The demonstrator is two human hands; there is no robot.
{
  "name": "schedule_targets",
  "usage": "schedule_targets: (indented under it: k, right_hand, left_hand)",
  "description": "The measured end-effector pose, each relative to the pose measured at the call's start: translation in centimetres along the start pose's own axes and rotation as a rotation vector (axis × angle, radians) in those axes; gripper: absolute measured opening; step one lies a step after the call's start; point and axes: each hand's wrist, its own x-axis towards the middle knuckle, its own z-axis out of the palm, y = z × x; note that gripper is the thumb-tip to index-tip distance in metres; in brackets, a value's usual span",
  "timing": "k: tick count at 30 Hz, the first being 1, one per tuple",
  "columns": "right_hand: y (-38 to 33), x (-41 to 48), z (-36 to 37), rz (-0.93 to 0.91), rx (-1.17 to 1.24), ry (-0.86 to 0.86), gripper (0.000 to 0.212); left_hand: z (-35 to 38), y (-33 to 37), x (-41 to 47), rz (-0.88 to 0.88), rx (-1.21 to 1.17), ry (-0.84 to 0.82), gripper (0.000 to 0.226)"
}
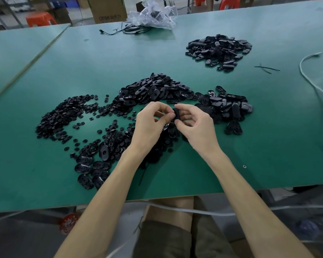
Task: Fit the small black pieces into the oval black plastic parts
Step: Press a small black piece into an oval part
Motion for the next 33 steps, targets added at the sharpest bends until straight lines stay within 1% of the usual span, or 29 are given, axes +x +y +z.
schedule_targets:
  k: [3, 6, 11, 15, 19, 24, 27, 29, 33]
  right_hand:
    - [0.0, -0.06, 0.01, -0.01, -0.003, -0.009, 0.036]
    - [-0.05, -0.11, -0.01, -0.029, -0.01, -0.006, 0.036]
    - [-0.26, -0.11, -0.02, -0.049, -0.035, -0.009, 0.039]
    - [-0.37, -0.22, -0.04, -0.035, -0.014, -0.02, 0.039]
    - [-0.41, -0.23, -0.15, -0.031, 0.02, -0.017, 0.039]
    - [-0.43, -0.27, -0.27, -0.041, 0.074, -0.016, 0.04]
    - [-0.37, -0.27, -0.31, -0.067, 0.08, 0.002, 0.037]
    - [-0.41, -0.29, -0.28, -0.078, 0.096, 0.015, 0.034]
    - [-0.55, -0.25, -0.21, -0.068, 0.121, 0.033, 0.021]
  left_hand:
    - [0.08, 0.0, -0.01, -0.008, 0.024, -0.001, 0.024]
    - [-0.1, -0.07, 0.05, -0.019, -0.002, -0.008, 0.023]
    - [0.03, -0.06, 0.09, 0.002, 0.028, -0.031, 0.032]
    - [-0.02, -0.16, 0.06, 0.022, 0.046, -0.01, 0.027]
    - [-0.02, -0.1, 0.08, -0.002, -0.033, -0.011, 0.016]
    - [-0.34, 0.1, 0.24, -0.067, -0.156, -0.027, 0.022]
    - [-0.23, 0.31, 0.14, -0.067, -0.179, -0.068, 0.018]
    - [-0.23, 0.43, 0.06, -0.048, -0.191, -0.063, 0.016]
    - [-0.3, 0.52, -0.05, -0.024, -0.225, -0.065, 0.015]
